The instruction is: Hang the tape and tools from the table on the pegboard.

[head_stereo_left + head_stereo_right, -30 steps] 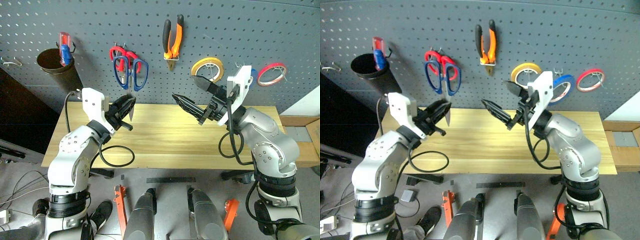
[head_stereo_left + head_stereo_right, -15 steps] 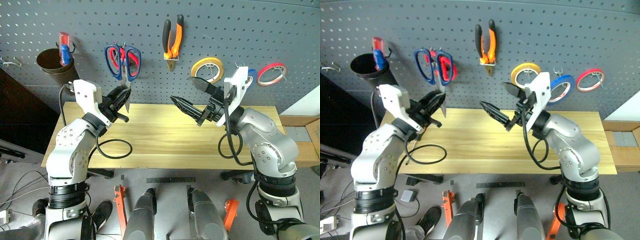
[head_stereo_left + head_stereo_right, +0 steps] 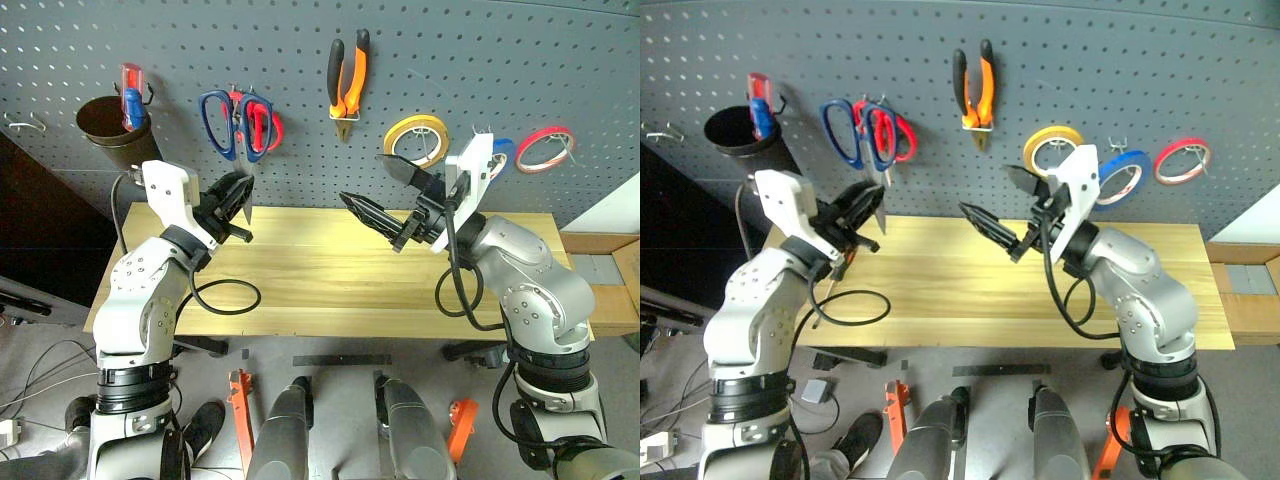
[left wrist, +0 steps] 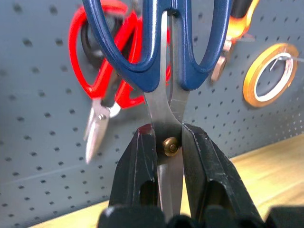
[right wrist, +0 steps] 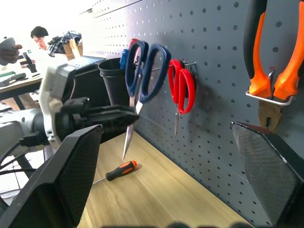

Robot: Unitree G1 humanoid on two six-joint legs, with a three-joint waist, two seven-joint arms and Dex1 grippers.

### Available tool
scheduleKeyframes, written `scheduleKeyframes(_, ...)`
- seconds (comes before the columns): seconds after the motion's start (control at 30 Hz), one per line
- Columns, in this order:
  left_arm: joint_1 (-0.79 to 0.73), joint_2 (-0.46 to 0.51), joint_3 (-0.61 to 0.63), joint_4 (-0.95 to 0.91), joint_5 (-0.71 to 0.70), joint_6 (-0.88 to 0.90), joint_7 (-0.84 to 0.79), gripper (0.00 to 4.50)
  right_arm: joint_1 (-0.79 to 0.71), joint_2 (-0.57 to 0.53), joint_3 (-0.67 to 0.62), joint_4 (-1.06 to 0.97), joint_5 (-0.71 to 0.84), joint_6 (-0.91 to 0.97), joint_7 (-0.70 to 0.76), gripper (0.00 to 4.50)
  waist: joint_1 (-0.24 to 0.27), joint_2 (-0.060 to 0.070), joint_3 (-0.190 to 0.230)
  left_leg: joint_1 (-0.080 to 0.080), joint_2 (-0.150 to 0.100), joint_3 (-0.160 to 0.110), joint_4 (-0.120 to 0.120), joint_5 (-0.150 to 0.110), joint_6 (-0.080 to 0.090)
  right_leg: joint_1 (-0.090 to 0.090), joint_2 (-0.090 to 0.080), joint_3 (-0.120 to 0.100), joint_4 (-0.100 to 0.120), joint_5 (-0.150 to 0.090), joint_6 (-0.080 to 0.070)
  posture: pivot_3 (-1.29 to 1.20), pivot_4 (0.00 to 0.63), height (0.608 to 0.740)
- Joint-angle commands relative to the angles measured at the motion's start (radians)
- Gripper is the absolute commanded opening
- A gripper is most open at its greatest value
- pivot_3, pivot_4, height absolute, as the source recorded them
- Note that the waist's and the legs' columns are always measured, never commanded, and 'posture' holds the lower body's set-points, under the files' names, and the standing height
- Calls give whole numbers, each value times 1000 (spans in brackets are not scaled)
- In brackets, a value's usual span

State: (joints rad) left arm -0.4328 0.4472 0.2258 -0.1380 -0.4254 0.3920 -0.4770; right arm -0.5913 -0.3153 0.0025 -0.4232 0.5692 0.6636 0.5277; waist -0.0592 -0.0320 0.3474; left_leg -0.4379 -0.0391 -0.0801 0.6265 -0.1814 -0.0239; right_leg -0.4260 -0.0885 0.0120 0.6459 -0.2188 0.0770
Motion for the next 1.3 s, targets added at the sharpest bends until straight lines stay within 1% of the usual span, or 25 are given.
scheduleKeyframes(0.03,-34,5,-5,9,13,-52,-18,457,-15,-5,-5,-26,0,-21,-6,4500,0,0,0,0,0,0,0,0,0,0,0,0,0,0,0,-107,295,740)
scheduleKeyframes(0.17,-52,5,-21,64,37,-71,-22,457,-14,-4,-4,-30,1,-20,-13,4500,0,0,0,0,0,0,0,0,0,0,0,0,0,0,0,-109,292,740)
scheduleKeyframes(0.27,-98,30,-94,184,146,-29,24,457,-14,-3,-2,-29,-1,-21,-16,4500,0,0,0,0,0,0,0,0,0,0,0,0,1,0,0,-112,295,740)
scheduleKeyframes(0.33,-119,28,-94,220,165,-14,48,455,-13,-3,-2,-32,-1,-19,-19,4500,0,0,0,0,-1,0,1,0,0,0,0,0,1,0,0,-114,293,740)
scheduleKeyframes(0.47,-190,-3,-50,270,160,36,133,411,-7,-5,2,-34,0,-17,-20,4500,-4,0,0,0,0,0,1,0,0,0,0,0,1,0,0,-115,293,740)
scheduleKeyframes(0.57,-202,8,-63,289,184,58,147,411,-5,-4,5,-36,1,-18,-23,4500,-17,0,0,0,-1,0,1,0,0,0,0,0,2,0,0,-114,292,740)
scheduleKeyframes(0.6,-206,10,-65,296,185,61,145,1104,-5,-3,6,-37,1,-18,-24,4500,-22,0,0,0,-1,0,1,0,0,0,0,0,2,0,0,-113,291,740)
scheduleKeyframes(0.67,-215,12,-62,305,187,71,154,1652,-6,-3,7,-34,1,-20,-27,4500,-27,0,0,1,-1,0,1,0,0,0,0,0,3,1,0,-113,290,740)
scheduleKeyframes(0.77,-214,16,-45,295,188,78,171,2738,-6,-3,8,-31,0,-22,-29,4500,-26,0,0,1,-1,0,1,0,0,-1,0,0,4,1,0,-110,291,740)
scheduleKeyframes(0.83,-179,24,-29,242,171,88,161,3366,-5,-3,7,-31,2,-21,-30,4500,-26,0,0,0,0,0,1,0,0,-1,0,0,4,1,0,-102,293,740)
scheduleKeyframes(0.93,-87,25,21,109,107,122,132,4448,-1,-3,6,-33,5,-21,-30,4500,-28,0,0,1,0,0,0,0,0,-1,0,2,3,1,1,-99,293,740)
scheduleKeyframes(1.03,53,68,93,-15,82,232,144,4448,4,-4,6,-36,13,-17,-26,4500,-28,0,0,0,0,-1,0,0,0,-2,0,3,3,1,1,-94,295,740)
scheduleKeyframes(1.1,157,121,127,-30,121,337,184,4448,15,-6,9,-40,31,-2,-14,4500,-29,0,0,1,1,-1,-1,0,0,-3,0,4,3,1,1,-67,298,740)
scheduleKeyframes(1.17,238,169,131,-33,130,476,198,4448,39,-12,40,-51,46,26,8,4500,-29,0,0,1,1,-1,-1,0,0,-4,1,4,4,1,1,-57,303,740)
scheduleKeyframes(1.23,255,189,109,-55,114,527,181,4448,58,-19,87,-43,22,46,10,4500,-23,0,0,1,1,-1,-1,0,0,-4,1,4,4,1,0,-56,306,740)
scheduleKeyframes(1.3,235,214,53,-36,124,553,154,4448,68,-17,120,-27,-12,42,0,4500,-2,0,0,1,0,-1,0,0,0,-3,1,2,4,0,0,-54,311,740)
